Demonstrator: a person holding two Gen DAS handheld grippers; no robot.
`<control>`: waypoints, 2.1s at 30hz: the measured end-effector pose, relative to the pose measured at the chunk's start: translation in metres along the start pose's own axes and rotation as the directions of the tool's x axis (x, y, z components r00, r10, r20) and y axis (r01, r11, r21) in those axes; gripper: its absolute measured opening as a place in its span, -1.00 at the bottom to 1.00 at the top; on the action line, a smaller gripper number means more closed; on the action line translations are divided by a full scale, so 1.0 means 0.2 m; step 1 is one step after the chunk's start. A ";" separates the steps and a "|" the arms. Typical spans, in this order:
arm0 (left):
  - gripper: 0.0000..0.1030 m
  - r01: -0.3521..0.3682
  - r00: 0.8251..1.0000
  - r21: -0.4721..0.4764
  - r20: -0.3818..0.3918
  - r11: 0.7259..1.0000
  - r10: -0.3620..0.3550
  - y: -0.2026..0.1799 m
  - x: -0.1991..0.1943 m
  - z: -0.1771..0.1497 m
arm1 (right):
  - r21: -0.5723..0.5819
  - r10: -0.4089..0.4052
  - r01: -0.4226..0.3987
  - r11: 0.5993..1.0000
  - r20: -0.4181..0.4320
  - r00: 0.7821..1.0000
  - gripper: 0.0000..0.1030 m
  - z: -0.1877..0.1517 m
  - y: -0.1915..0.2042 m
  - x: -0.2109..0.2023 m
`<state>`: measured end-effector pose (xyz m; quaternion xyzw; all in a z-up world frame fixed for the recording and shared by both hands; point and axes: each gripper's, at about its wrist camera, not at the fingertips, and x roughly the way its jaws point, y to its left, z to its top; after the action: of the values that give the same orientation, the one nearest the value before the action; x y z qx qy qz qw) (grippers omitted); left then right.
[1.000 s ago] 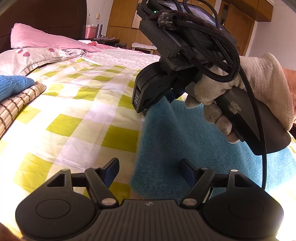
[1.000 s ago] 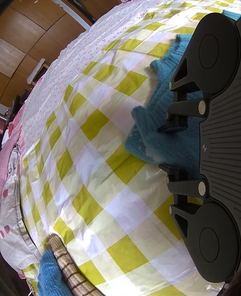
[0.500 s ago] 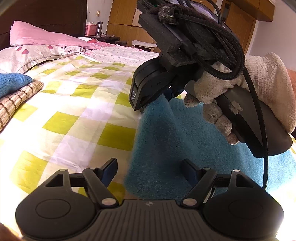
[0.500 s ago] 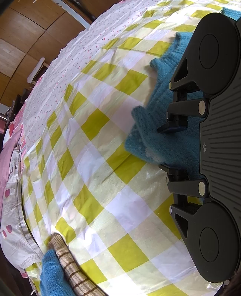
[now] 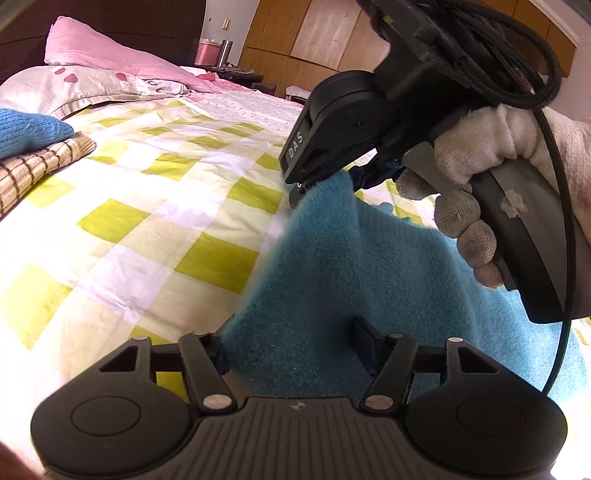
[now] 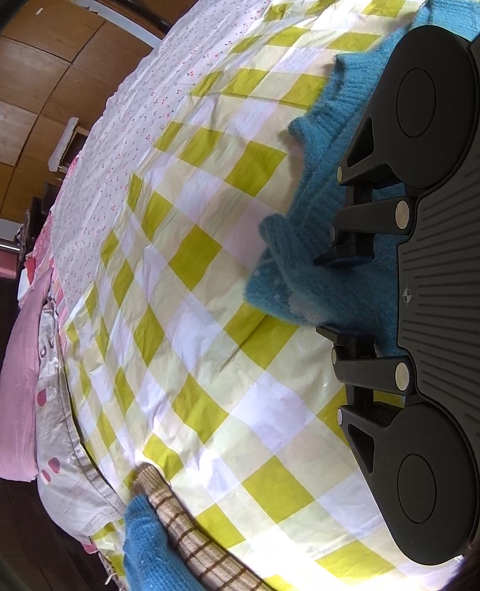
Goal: Fold small clothes
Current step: 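Lift the gripped sweater edge with the right gripper and fold it over, then lay the folded edge down onto the sweater stack with the right gripper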
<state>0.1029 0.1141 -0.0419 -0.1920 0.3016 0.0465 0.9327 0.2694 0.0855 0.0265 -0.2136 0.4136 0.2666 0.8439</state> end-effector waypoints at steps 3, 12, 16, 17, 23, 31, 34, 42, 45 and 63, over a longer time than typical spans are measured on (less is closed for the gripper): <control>0.00 0.027 1.000 -0.027 0.006 0.999 -0.027 -0.02 -0.03 0.03 | 0.038 0.030 -0.031 0.999 0.025 0.999 -0.48 -0.01 -0.08 -0.07; -0.30 0.176 0.980 0.079 0.077 0.981 -0.182 -0.32 -0.20 0.14 | 0.232 0.104 -0.141 0.963 0.162 0.981 -0.51 -0.08 -0.47 -0.38; -0.32 0.271 0.954 0.159 0.084 0.949 -0.287 -0.53 -0.25 0.18 | 0.332 0.094 -0.176 0.927 0.248 0.964 -0.52 -0.20 -0.75 -0.56; -0.32 0.294 0.947 0.182 0.079 0.938 -0.312 -0.59 -0.26 0.18 | 0.358 0.088 -0.182 0.916 0.263 0.961 -0.52 -0.24 -0.82 -0.59; -0.32 0.392 0.912 0.313 -0.010 0.865 -0.409 -0.98 -0.19 0.09 | 0.543 0.037 -0.223 0.809 0.332 0.942 -0.53 -0.59 -1.27 -0.68; -0.31 0.415 0.908 0.471 -0.164 0.778 -0.385 -1.41 0.00 -0.17 | 0.722 0.001 -0.249 0.645 0.325 0.946 -0.53 -1.11 -1.68 -0.54; -0.26 0.381 0.924 0.533 -0.190 0.755 -0.332 -1.49 0.04 -0.26 | 0.759 0.024 -0.274 0.590 0.323 0.946 -0.42 -1.26 -1.74 -0.44; -0.02 0.384 0.922 0.553 -0.185 0.739 -0.340 -1.48 -0.07 -0.26 | 0.740 -0.028 -0.285 0.609 0.380 0.925 -0.24 -1.32 -1.82 -0.62; 0.00 0.413 0.909 0.544 -0.194 0.731 -0.369 -1.42 -0.14 -0.23 | 0.718 -0.004 -0.316 0.620 0.405 0.914 -0.24 -1.34 -1.77 -0.70; 0.04 0.344 0.932 0.592 -0.122 0.729 -0.341 -1.23 -0.20 -0.17 | 0.705 0.156 -0.330 0.628 0.301 0.941 -0.55 -1.58 -1.41 -0.73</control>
<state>0.1027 -0.1241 0.0375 0.0633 0.2620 -0.2251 0.9363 0.1860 -0.3542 0.0049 0.2386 0.4195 0.2065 0.8512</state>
